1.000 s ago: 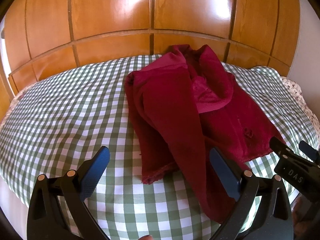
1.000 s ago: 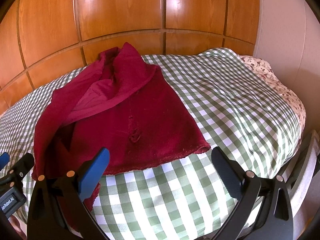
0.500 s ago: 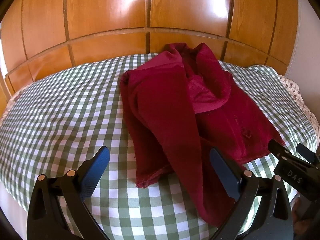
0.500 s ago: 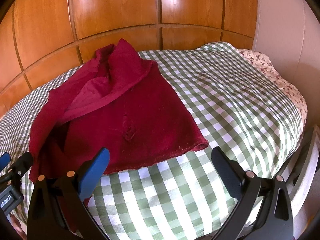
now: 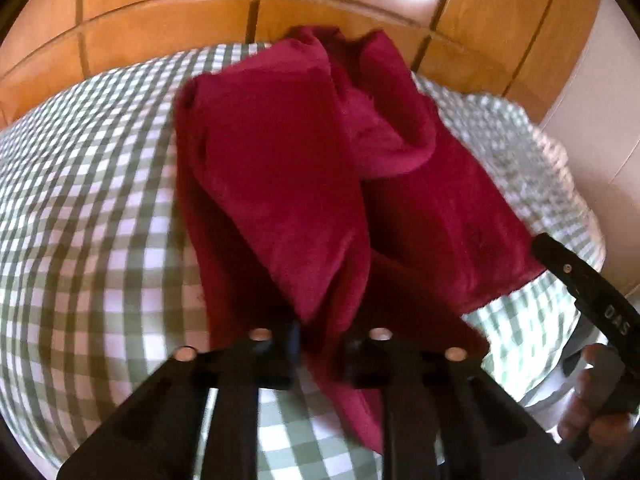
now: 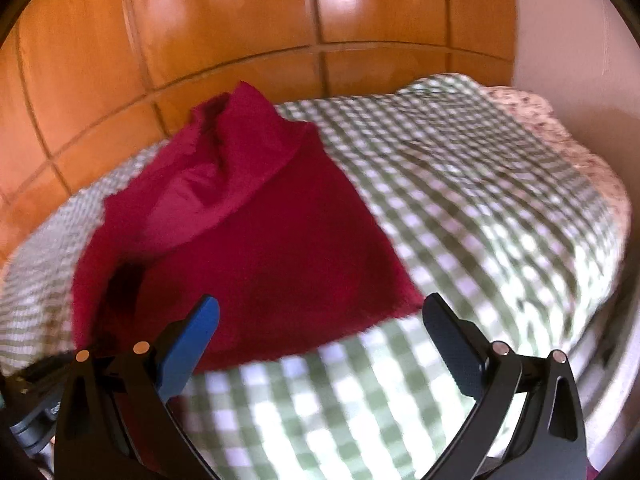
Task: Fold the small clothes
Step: 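Grasp the sweater hem with the left tool while the right tool grasps the hem, then lift and shake the sweater out with both tools, then lay it flat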
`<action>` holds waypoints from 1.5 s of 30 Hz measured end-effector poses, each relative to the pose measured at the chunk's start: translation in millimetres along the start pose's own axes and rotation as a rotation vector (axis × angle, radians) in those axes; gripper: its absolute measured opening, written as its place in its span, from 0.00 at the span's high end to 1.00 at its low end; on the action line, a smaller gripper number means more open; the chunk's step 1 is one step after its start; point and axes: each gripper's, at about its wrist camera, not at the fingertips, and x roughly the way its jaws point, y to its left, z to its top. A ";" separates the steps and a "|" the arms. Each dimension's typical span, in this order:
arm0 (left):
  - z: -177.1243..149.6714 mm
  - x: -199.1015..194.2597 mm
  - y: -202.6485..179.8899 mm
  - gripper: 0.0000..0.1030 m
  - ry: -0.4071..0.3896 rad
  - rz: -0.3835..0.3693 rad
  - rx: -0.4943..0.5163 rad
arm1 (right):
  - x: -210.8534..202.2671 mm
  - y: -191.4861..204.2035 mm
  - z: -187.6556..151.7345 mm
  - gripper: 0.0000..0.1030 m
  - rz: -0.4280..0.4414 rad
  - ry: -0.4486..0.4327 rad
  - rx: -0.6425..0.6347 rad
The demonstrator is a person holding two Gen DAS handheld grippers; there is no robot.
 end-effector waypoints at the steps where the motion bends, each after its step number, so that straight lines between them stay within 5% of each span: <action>1: 1.8 -4.9 5.0 0.89 -0.016 -0.021 -0.014 | 2.8 4.7 5.0 0.05 0.044 0.009 0.001; 6: 24.1 -52.0 53.4 0.90 -0.142 -0.086 -0.116 | 36.2 36.8 27.6 0.33 0.290 0.155 0.035; 11: 52.0 -95.9 121.9 0.90 -0.262 -0.037 -0.228 | 90.5 83.2 30.8 0.38 0.521 0.387 0.101; 14: 69.3 -105.0 156.2 0.91 -0.290 0.030 -0.266 | 116.6 102.4 35.6 0.38 0.534 0.424 0.123; 16: 81.4 -108.5 181.1 0.91 -0.296 0.063 -0.296 | 121.6 106.1 43.1 0.57 0.519 0.417 0.125; 17: 90.2 -108.2 193.3 0.91 -0.295 0.085 -0.310 | 121.5 104.6 51.3 0.88 0.523 0.407 0.117; 20: 115.9 -103.4 224.3 0.91 -0.288 0.147 -0.338 | 104.1 90.9 73.7 0.93 0.485 0.313 0.024; 25: 163.5 -92.2 269.6 0.91 -0.283 0.288 -0.379 | 71.4 28.8 136.4 0.94 0.283 0.098 -0.082; 31: 209.8 -70.5 312.8 0.87 -0.256 0.458 -0.464 | 73.9 -114.7 221.7 0.94 -0.081 -0.036 0.094; 33: 215.5 -64.1 314.0 0.71 -0.238 0.491 -0.464 | 83.8 -152.4 244.2 0.93 -0.170 -0.038 0.160; 34: 215.6 -62.6 310.5 0.41 -0.235 0.518 -0.455 | 88.1 -166.0 250.6 0.90 -0.200 -0.038 0.180; 35: 214.9 -63.2 306.0 0.18 -0.244 0.541 -0.449 | 92.1 -178.4 255.9 0.69 -0.219 -0.034 0.199; 36: 208.3 -69.5 296.2 0.16 -0.297 0.570 -0.430 | 95.5 -190.0 259.3 0.36 -0.232 -0.034 0.227; 37: 202.9 -73.2 290.0 0.15 -0.323 0.573 -0.406 | 93.2 -199.0 258.7 0.25 -0.269 -0.058 0.251; 40: 180.8 -74.4 268.0 0.15 -0.279 0.515 -0.367 | 89.9 -206.0 244.1 0.14 -0.269 -0.078 0.265; 45: 113.6 -64.1 223.2 0.24 -0.194 0.183 -0.341 | 89.9 -177.1 173.8 0.15 -0.080 0.065 0.180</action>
